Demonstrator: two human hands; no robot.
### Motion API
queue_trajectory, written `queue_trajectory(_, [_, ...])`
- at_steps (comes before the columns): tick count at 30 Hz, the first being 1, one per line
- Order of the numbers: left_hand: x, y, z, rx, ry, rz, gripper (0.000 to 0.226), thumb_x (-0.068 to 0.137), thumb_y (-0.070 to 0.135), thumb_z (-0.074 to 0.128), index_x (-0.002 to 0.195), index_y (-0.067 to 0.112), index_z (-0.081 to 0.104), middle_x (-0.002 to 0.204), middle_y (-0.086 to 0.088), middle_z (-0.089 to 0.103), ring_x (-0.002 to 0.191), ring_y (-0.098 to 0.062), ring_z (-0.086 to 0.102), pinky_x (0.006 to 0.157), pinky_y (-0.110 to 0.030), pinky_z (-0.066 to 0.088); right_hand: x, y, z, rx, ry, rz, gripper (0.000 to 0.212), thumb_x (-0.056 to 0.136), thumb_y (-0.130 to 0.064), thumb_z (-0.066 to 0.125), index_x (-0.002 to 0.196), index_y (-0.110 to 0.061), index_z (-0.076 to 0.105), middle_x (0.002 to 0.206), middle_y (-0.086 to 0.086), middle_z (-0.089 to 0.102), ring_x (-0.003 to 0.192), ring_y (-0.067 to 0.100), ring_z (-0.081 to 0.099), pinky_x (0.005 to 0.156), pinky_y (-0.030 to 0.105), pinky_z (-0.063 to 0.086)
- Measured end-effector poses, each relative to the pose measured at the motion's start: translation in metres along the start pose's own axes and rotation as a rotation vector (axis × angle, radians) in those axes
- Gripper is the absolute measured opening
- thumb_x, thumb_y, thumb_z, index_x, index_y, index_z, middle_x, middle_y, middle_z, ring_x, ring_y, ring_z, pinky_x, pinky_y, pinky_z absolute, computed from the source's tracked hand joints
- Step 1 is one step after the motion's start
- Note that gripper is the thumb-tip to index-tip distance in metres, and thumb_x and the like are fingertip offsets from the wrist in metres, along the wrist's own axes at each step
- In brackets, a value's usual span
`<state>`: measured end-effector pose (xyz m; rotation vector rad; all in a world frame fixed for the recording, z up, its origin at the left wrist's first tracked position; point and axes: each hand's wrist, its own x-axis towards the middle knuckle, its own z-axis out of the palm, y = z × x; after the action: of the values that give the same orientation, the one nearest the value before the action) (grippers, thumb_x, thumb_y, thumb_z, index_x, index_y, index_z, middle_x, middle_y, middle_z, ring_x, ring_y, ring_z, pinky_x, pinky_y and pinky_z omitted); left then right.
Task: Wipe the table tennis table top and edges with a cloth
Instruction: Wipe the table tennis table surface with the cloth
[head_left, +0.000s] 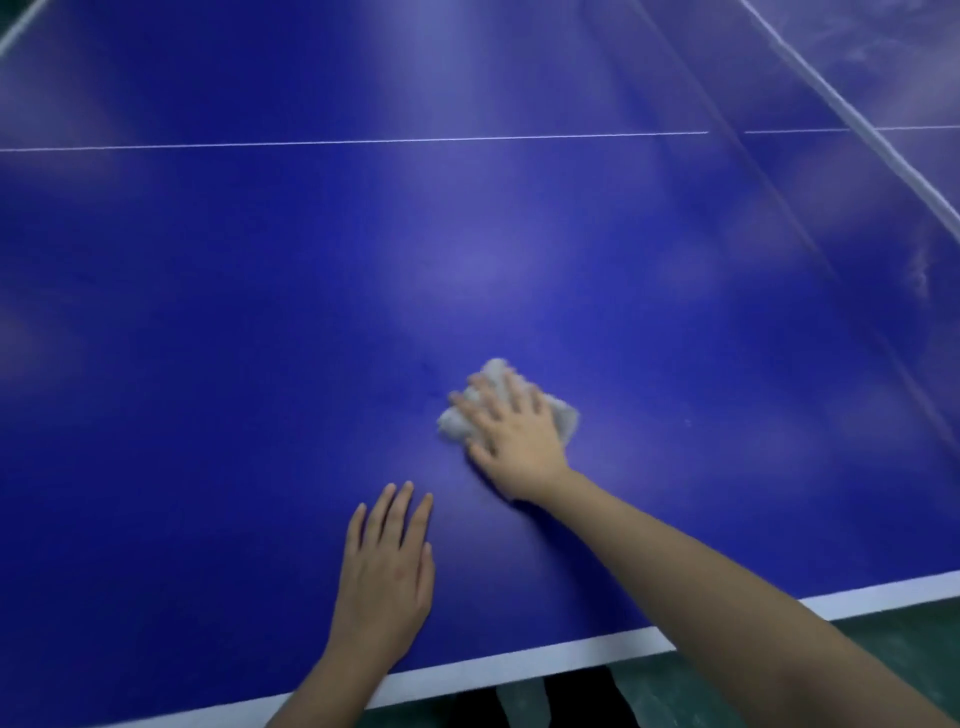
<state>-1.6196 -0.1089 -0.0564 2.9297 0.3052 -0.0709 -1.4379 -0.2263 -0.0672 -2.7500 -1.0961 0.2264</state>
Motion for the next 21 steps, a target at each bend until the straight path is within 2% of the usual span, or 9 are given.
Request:
queue_trajectory(2, [0.001, 0.0, 0.001, 0.001, 0.004, -0.001, 0.049, 0.085, 0.027, 0.033, 0.12, 0.009, 0.063, 0.127, -0.013, 0.059, 0.119, -0.03, 0.054, 0.102, -0.043, 0.027, 0.015, 0.003, -0.002, -0.054, -0.088, -0.363, 0.053, 0.092, -0.042, 0.041, 0.144, -0.036, 0.033, 0.155, -0.003, 0.027, 0.144, 0.032, 0.016, 0.112, 0.05, 0.013])
queue_trajectory(4, [0.001, -0.001, 0.002, -0.011, 0.008, 0.006, 0.049, 0.083, 0.026, 0.035, 0.119, 0.009, 0.063, 0.127, -0.013, 0.059, 0.119, -0.031, 0.055, 0.102, -0.044, 0.026, 0.042, 0.026, -0.008, -0.117, -0.087, -0.394, 0.054, 0.093, -0.042, 0.041, 0.145, -0.037, 0.03, 0.156, -0.004, 0.024, 0.144, 0.029, 0.015, 0.112, 0.045, 0.012])
queue_trajectory(5, [0.001, -0.001, 0.003, -0.017, 0.011, 0.011, 0.049, 0.082, 0.027, 0.035, 0.119, 0.01, 0.064, 0.127, -0.012, 0.059, 0.119, -0.03, 0.054, 0.103, -0.044, 0.025, 0.057, 0.039, -0.011, -0.111, -0.059, -0.281, 0.053, 0.094, -0.041, 0.042, 0.146, -0.037, 0.029, 0.156, -0.004, 0.023, 0.144, 0.029, 0.015, 0.113, 0.044, 0.012])
queue_trajectory(9, [0.002, -0.003, 0.007, -0.008, 0.007, 0.036, 0.05, 0.081, 0.028, 0.037, 0.12, 0.01, 0.064, 0.129, -0.012, 0.058, 0.122, -0.03, 0.052, 0.104, -0.045, 0.024, 0.112, 0.075, -0.022, -0.017, 0.106, 0.441, 0.049, 0.098, -0.04, 0.032, 0.146, -0.035, 0.027, 0.157, -0.003, 0.019, 0.144, 0.031, 0.011, 0.113, 0.047, 0.012])
queue_trajectory(11, [0.002, -0.004, 0.01, -0.002, 0.011, 0.051, 0.05, 0.082, 0.028, 0.038, 0.121, 0.01, 0.063, 0.13, -0.012, 0.057, 0.122, -0.03, 0.052, 0.103, -0.046, 0.026, 0.139, 0.061, -0.022, 0.004, 0.122, 0.604, 0.049, 0.097, -0.04, 0.03, 0.146, -0.033, 0.028, 0.157, -0.002, 0.02, 0.144, 0.032, 0.01, 0.112, 0.051, 0.012])
queue_trajectory(12, [0.002, -0.005, 0.011, 0.002, 0.019, 0.054, 0.05, 0.082, 0.028, 0.038, 0.122, 0.011, 0.062, 0.131, -0.012, 0.056, 0.122, -0.03, 0.052, 0.103, -0.047, 0.028, 0.15, 0.045, -0.021, -0.01, 0.123, 0.57, 0.048, 0.096, -0.039, 0.03, 0.144, -0.033, 0.03, 0.155, 0.0, 0.024, 0.142, 0.032, 0.013, 0.11, 0.051, 0.014])
queue_trajectory(14, [0.001, -0.006, 0.013, 0.011, 0.025, 0.053, 0.05, 0.082, 0.028, 0.039, 0.123, 0.011, 0.061, 0.132, -0.011, 0.056, 0.123, -0.03, 0.052, 0.104, -0.051, 0.033, 0.164, 0.007, -0.016, -0.043, 0.1, 0.272, 0.045, 0.095, -0.038, 0.032, 0.14, -0.036, 0.035, 0.15, -0.001, 0.031, 0.137, 0.031, 0.021, 0.106, 0.048, 0.018])
queue_trajectory(17, [0.002, -0.006, 0.012, 0.005, 0.018, 0.04, 0.05, 0.082, 0.028, 0.038, 0.123, 0.011, 0.061, 0.132, -0.011, 0.056, 0.123, -0.029, 0.052, 0.104, -0.052, 0.035, 0.151, -0.031, -0.007, -0.137, -0.078, -0.342, 0.046, 0.097, -0.04, 0.034, 0.143, -0.04, 0.033, 0.155, -0.006, 0.025, 0.142, 0.029, 0.015, 0.11, 0.047, 0.013])
queue_trajectory(21, [0.002, -0.004, 0.008, 0.013, 0.022, 0.039, 0.049, 0.083, 0.026, 0.036, 0.121, 0.01, 0.062, 0.128, -0.012, 0.058, 0.121, -0.031, 0.053, 0.104, -0.052, 0.033, 0.076, -0.016, -0.006, -0.209, -0.158, -0.742, 0.048, 0.096, -0.039, 0.04, 0.143, -0.034, 0.037, 0.155, -0.003, 0.027, 0.143, 0.033, 0.019, 0.11, 0.051, 0.018])
